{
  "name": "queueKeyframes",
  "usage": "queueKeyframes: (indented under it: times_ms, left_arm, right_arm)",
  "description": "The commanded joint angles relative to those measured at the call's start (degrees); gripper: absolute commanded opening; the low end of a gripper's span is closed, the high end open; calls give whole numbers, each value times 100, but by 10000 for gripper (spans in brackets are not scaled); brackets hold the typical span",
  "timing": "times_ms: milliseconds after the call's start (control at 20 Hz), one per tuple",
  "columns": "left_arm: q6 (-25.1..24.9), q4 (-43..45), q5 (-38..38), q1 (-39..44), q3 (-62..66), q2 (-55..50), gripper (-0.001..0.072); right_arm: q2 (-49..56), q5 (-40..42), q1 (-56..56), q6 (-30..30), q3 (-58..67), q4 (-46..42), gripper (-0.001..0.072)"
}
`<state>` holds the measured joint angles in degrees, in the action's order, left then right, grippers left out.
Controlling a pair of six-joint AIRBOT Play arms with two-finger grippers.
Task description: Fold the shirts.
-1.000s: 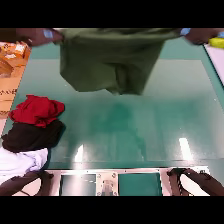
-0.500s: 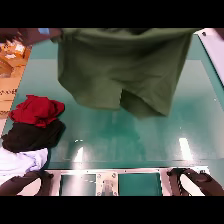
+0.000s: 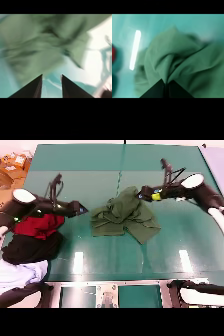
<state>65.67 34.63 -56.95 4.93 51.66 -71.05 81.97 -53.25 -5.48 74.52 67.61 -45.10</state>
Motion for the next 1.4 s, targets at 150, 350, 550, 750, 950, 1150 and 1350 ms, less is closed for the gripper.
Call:
queueKeyframes:
  times_ms: [150, 350, 550, 750, 950, 1150, 1350]
  left_arm:
    - [-162, 361, -605, -1108, 527, -431, 676]
    - [85, 1316, -667, -870, 398, -450, 676]
    - [-22, 1224, 365, 13, 179, -839, 675]
    - [-291, 890, 509, 621, 271, -1663, 675]
    - [-354, 485, 964, 772, 586, -1915, 605]
    - [-474, 170, 1043, 1060, 739, -2240, 598]
    - [-726, 219, -94, 1172, 1029, -2269, 231]
  right_arm:
    - [706, -756, 922, 2, 658, 52, 259]
    - [-81, -1547, 2017, 13, 107, 0, 147]
    - [-1300, -1532, 2824, 439, -1794, -544, 156]
    - [-2118, -1515, 3049, 734, -3545, -566, 427]
    - [-2100, -922, 2452, 431, -4505, 39, 428]
    - [-1886, 61, 1526, 422, -4625, 553, 427]
    - [-1419, 555, 1060, 278, -4325, 828, 426]
